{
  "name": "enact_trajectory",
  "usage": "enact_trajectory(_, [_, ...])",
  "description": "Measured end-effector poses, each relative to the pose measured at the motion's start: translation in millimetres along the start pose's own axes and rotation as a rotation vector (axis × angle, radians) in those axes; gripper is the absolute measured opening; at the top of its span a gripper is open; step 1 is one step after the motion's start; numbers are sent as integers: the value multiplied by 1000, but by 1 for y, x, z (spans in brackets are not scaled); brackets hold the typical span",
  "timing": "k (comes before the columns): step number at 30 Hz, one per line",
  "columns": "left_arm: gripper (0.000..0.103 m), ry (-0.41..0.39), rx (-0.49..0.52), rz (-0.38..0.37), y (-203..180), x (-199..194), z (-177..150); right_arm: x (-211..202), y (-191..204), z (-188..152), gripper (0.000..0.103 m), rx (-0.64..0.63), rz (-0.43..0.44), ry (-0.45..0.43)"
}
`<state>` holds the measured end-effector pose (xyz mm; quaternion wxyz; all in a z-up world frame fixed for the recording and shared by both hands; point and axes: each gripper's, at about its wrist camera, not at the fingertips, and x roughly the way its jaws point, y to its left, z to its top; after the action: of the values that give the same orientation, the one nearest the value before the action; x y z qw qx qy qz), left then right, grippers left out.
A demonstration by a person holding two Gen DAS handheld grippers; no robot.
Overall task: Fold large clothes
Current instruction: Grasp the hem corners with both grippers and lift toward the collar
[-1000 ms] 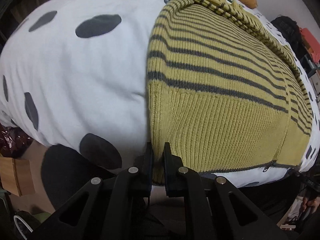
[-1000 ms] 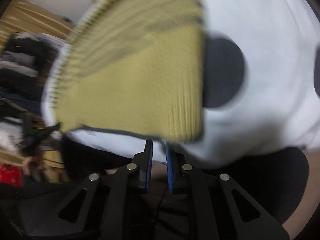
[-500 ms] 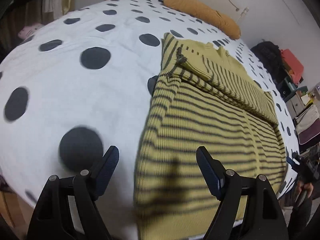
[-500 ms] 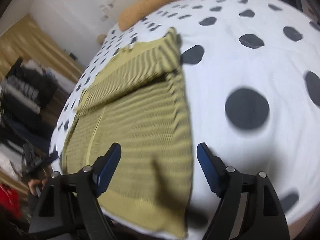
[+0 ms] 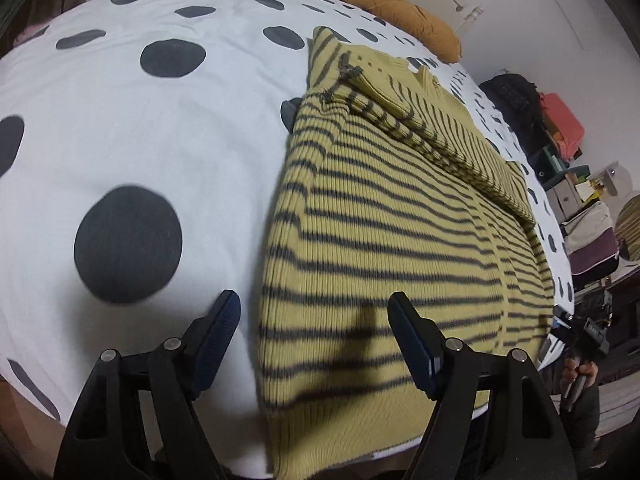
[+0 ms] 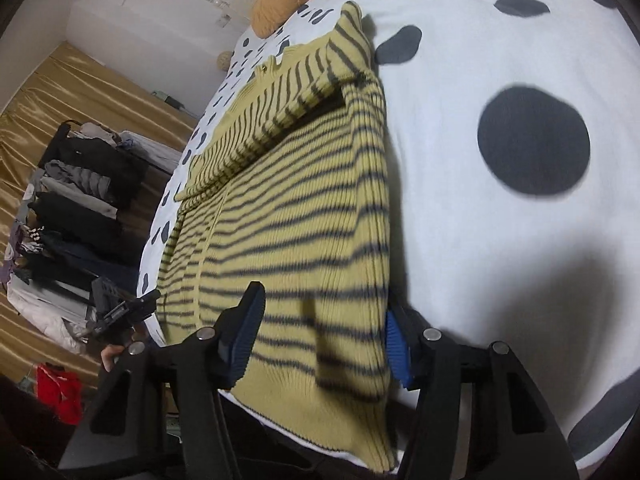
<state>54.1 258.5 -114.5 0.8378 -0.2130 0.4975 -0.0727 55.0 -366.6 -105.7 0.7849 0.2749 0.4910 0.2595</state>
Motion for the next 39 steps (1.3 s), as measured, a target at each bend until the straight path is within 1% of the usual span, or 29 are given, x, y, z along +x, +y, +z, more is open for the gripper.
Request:
enact_trajectory(2, [71,5,-6,-9,-1,-5,-13,2,1,-16,57,-29,-1,22])
enact_trajectory(4, [68,10,3,1,-1,-8,-27,3,3,-29,57,-49,-1,33])
enact_trajectory(6, [66,21,10,-12,-1,-12,-40,5,4,-43,58,-58,8,41])
enact_trajectory(8, [52,43,-3,-25,2,-11,-53,9,7,-56,57,-73,7,55])
enact_trajectory(9, [47,58,-20,-39,3,-8,-59,12,8,-65,57,-75,-6,63])
enact_trajectory(10, [36,83,-39,-54,6,-4,-65,13,8,-70,56,-74,-7,66])
enact_trajectory(11, [26,119,-60,-62,9,1,-73,15,7,-76,52,-69,-1,67])
enact_trajectory(12, [24,141,-74,-71,11,6,-80,17,7,-82,50,-63,2,65])
enact_trajectory(15, [23,173,-68,-59,10,14,-100,22,4,-94,48,-34,15,75])
enact_trajectory(18, [22,155,-73,-31,6,17,-111,30,5,-104,47,-28,9,106])
enact_trajectory(19, [15,140,-68,-15,3,16,-112,33,7,-106,41,-33,2,114])
enact_trajectory(20, [11,128,-62,-7,0,14,-112,34,9,-106,23,-41,-12,114])
enact_trajectory(21, [10,113,-61,5,-2,12,-111,33,11,-105,14,-50,-36,104])
enact_trajectory(22, [9,96,-55,30,-5,11,-111,30,11,-104,12,-60,-49,89])
enact_trajectory(24, [8,76,-45,51,-7,9,-112,27,19,-100,11,-88,-52,63])
enact_trajectory(26, [8,45,-40,56,-8,3,-114,23,25,-99,11,-108,-49,52])
enact_trajectory(29, [8,-12,-31,47,-10,-11,-115,15,31,-97,11,-134,-32,15])
enact_trajectory(31, [8,-25,-23,44,-11,-17,-114,6,32,-96,11,-141,-3,-19])
enact_trajectory(32, [8,-47,-33,34,-11,-23,-113,5,34,-96,11,-150,1,-35])
enact_trajectory(34, [8,-67,-39,15,-11,-30,-109,1,39,-93,11,-162,-3,-58])
enact_trajectory(36, [8,-89,-29,17,-13,-38,-104,-2,43,-89,11,-175,-6,-70])
enact_trajectory(38, [8,-80,-5,50,-20,-41,-97,-2,50,-86,11,-187,-24,-76])
enact_trajectory(39, [8,-76,-8,48,-22,-42,-93,-1,53,-82,11,-188,-41,-71])
